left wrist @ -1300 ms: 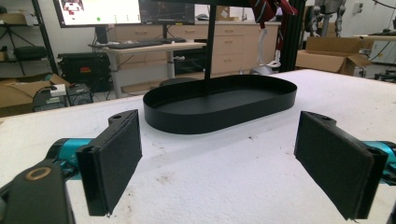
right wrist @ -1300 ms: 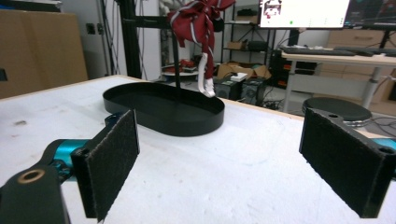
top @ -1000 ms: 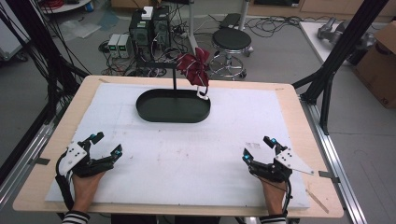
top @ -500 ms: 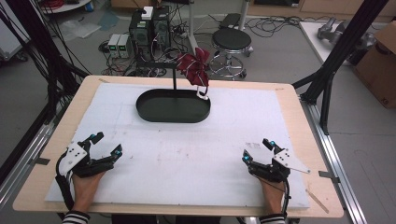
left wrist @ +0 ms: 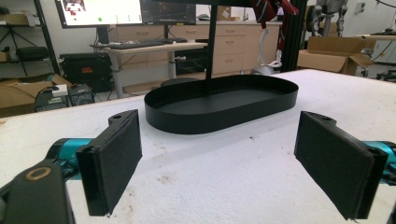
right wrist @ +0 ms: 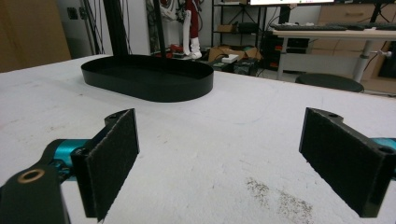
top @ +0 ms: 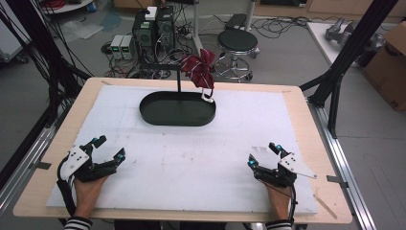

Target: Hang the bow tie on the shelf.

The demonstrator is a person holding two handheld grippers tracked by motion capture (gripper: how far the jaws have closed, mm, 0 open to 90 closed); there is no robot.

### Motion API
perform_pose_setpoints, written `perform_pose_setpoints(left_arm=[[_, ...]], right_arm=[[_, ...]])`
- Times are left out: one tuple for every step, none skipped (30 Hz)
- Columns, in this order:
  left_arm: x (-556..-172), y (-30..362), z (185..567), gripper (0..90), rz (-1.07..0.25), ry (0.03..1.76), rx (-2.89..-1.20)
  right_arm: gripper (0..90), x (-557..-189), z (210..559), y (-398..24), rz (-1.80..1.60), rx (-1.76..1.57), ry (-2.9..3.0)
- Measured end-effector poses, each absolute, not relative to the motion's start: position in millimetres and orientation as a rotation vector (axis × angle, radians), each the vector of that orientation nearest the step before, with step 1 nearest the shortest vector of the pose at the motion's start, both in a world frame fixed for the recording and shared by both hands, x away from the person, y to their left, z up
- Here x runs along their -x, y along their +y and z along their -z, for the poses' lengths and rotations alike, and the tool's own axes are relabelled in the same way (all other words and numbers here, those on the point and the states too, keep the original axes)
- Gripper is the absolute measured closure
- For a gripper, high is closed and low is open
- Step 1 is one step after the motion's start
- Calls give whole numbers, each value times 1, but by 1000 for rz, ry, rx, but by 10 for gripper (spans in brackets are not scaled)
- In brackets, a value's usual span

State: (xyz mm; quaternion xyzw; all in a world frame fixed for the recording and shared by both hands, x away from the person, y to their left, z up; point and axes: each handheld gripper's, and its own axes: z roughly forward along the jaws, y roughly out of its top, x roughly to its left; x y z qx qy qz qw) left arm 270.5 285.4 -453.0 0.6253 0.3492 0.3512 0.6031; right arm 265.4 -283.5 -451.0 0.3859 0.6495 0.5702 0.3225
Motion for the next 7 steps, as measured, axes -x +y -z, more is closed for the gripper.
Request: perform_pose_setpoints(left_arm=[[-270, 285, 453, 153, -814, 808, -1449], [-270, 285, 453, 153, -816, 806, -1450], [-270, 285, 453, 153, -817, 806, -1447], [-270, 285, 453, 153, -819, 808, -1444], [-270, 285, 453, 153, -823, 807, -1442], [-269, 285, 453, 153, -825, 807, -1438], [-269, 285, 453, 153, -825, 807, -1438]], right_arm=[[110, -266, 451, -283, -1496, -1006, 1705], [110, -265, 451, -283, -1495, -1009, 1704], [110, -265, 451, -283, -1499, -1012, 1704], [110, -265, 451, -284, -1500, -1010, 1702], [110, -265, 451, -284, -1500, -1012, 1701], [110, -266, 451, -284, -1499, -1010, 1700], [110, -265, 451, -284, -1500, -1013, 1699]])
